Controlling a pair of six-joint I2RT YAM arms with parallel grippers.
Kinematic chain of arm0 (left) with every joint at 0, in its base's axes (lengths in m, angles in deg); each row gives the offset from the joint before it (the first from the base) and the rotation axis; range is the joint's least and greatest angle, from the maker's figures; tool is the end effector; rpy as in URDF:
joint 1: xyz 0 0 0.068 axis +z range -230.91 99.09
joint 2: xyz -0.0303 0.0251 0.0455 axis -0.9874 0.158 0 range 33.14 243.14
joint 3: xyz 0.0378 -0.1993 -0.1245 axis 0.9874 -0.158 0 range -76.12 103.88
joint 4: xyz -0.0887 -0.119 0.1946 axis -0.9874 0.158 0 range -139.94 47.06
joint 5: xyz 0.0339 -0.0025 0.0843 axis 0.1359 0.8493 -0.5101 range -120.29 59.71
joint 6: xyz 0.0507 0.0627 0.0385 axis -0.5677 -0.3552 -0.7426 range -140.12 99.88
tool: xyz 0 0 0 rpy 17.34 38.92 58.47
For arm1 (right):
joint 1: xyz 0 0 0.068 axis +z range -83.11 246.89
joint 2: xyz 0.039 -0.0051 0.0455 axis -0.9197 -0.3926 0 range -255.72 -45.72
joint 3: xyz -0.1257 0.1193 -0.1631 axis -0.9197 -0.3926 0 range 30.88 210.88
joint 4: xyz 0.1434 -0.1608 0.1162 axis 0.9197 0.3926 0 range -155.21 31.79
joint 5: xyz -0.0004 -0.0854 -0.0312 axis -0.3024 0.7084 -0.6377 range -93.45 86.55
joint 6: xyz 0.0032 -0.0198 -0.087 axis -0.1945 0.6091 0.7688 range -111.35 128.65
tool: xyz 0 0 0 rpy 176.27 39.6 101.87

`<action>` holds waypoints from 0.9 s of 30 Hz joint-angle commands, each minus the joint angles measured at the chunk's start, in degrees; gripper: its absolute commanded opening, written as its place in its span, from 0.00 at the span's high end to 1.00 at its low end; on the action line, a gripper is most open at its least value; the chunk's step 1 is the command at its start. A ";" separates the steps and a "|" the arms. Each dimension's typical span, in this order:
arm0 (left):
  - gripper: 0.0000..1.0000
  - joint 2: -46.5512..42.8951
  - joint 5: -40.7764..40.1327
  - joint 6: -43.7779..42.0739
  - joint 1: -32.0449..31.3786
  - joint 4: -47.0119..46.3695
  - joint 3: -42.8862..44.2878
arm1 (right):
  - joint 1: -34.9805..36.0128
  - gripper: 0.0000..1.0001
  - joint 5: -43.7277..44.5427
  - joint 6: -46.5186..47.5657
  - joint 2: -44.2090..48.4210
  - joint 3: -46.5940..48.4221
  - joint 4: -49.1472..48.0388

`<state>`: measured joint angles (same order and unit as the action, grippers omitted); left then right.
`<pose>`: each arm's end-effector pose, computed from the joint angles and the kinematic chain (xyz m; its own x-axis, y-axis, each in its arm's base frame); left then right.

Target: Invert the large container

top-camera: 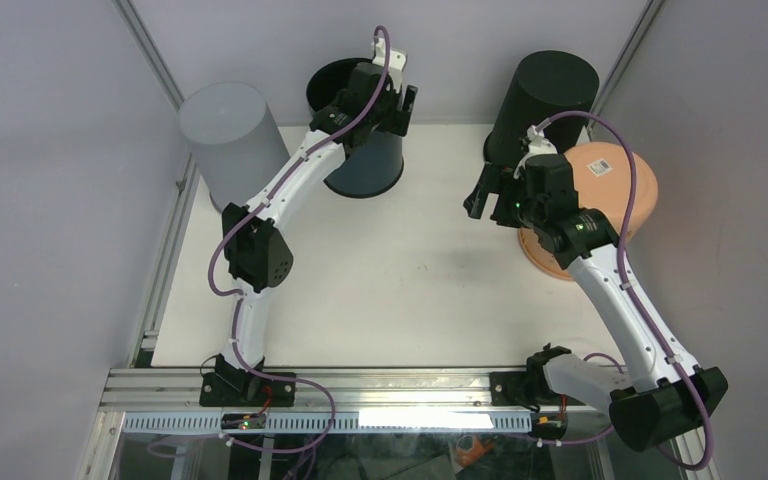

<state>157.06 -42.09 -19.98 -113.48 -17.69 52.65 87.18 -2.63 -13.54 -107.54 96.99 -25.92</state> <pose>0.4329 -0.2572 0.3116 -0.3886 0.2455 -0.8881 0.3730 0.9233 0.0919 0.2445 0.0891 0.3031 -0.6251 0.1716 -0.7615 -0.1076 0.9473 0.3018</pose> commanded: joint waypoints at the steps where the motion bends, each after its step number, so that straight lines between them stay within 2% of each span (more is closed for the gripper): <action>1: 0.26 -1.77 2.43 -0.18 -0.01 -0.20 0.83 | -0.43 0.06 -0.31 0.75 1.38 -0.10 -2.39; 7: 0.53 -2.13 5.45 0.50 -0.04 1.41 0.61 | -0.43 0.06 -1.02 0.71 0.69 0.27 -2.86; 16: 0.74 -2.59 10.45 2.34 -0.36 3.22 0.16 | -0.43 0.06 -1.32 0.69 0.21 0.54 -3.20; 21: 1.00 -4.07 11.76 2.73 -1.36 3.70 0.20 | -0.43 0.06 -1.93 0.27 -0.24 0.41 -3.75; 27: 1.00 -7.30 11.85 3.64 -1.79 3.60 0.61 | -0.43 0.06 -2.51 -0.04 -1.20 0.95 -4.53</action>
<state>155.90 -33.08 -18.38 -113.94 -13.86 52.60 87.09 -4.12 -13.59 -108.39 96.64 -26.67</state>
